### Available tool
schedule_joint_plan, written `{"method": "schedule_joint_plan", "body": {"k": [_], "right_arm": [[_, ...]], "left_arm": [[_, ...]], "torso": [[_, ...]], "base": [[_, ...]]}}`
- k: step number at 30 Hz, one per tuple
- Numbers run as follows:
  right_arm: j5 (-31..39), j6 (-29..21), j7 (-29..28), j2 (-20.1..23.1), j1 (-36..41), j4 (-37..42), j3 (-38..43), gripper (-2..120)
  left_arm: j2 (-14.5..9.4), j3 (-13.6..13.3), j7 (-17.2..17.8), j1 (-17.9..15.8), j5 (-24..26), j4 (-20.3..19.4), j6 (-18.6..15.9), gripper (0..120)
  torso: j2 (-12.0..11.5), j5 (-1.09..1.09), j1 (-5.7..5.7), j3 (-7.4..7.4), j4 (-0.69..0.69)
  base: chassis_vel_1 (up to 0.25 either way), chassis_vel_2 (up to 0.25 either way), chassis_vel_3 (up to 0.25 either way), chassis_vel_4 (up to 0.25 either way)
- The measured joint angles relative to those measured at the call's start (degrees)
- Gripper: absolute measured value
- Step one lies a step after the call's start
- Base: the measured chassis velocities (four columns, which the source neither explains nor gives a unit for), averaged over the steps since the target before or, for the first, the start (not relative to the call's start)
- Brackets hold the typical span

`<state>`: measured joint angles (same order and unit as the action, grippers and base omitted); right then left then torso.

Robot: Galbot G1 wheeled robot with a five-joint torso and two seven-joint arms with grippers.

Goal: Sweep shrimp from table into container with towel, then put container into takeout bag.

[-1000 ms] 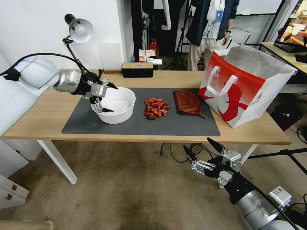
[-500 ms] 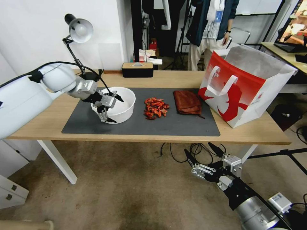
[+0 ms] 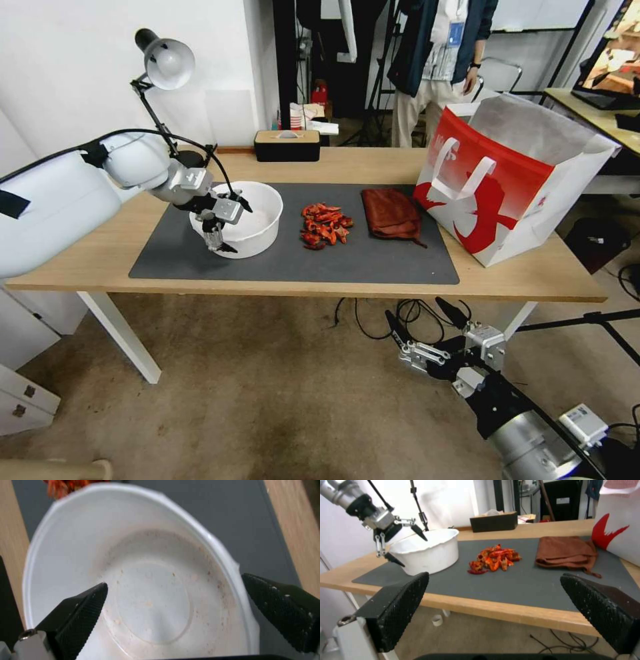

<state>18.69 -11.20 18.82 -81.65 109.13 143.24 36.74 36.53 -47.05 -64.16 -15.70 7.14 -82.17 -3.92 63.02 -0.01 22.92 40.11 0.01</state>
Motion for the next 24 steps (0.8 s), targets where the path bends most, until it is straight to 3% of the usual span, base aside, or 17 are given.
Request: {"method": "schedule_joint_plan", "body": {"k": [2,4,9,11,13,20,24], "right_arm": [[0.01,0.0,-0.01,0.08,-0.3,0.0,-0.09,100],[0.08,0.0,-0.06,0.41,-0.75,0.0,-0.19,100],[0.27,0.08,-0.21,0.85,-0.98,0.0,-0.2,100],[0.66,0.16,-0.37,1.34,-1.3,0.0,-0.13,100],[0.69,0.16,-0.39,1.39,-1.34,0.0,-0.12,100],[1.29,0.26,-0.84,2.23,-1.84,0.0,-0.09,100],[1.42,0.28,-0.91,2.32,-1.93,0.0,-0.09,100]], "left_arm": [[0.15,-0.45,0.04,-0.11,-0.67,0.45,0.0,99],[0.76,-1.02,0.07,-0.38,-1.43,1.42,0.01,88],[1.09,-1.72,-0.21,-0.76,-2.05,1.76,0.01,75],[1.4,-2.06,-0.89,-0.79,-2.22,1.68,-0.11,62],[1.43,-2.1,-0.95,-0.79,-2.25,1.64,-0.14,60],[1.38,-3.89,-2.46,-1.67,-2.47,0.91,-0.52,27],[1.14,-4.24,-2.77,-1.86,-2.59,0.66,-0.54,19]], "torso": [[0.0,0.0,0.0,0.0,0.0],[0.0,0.0,0.0,0.0,-0.01],[0.0,0.01,0.0,0.0,-0.01],[0.0,0.01,0.0,0.0,0.0],[0.0,0.01,0.0,0.0,-0.01],[0.0,0.01,0.0,0.0,-0.01],[0.0,0.01,0.0,0.0,-0.01]], "base": [[0.0,0.0,0.0,0.0],[0.0,0.0,0.0,0.0],[0.0,0.0,0.0,0.0],[0.0,0.0,0.0,0.0],[0.0,0.0,0.0,0.0],[0.0,0.0,0.0,0.0],[0.0,0.0,0.0,0.0]]}}
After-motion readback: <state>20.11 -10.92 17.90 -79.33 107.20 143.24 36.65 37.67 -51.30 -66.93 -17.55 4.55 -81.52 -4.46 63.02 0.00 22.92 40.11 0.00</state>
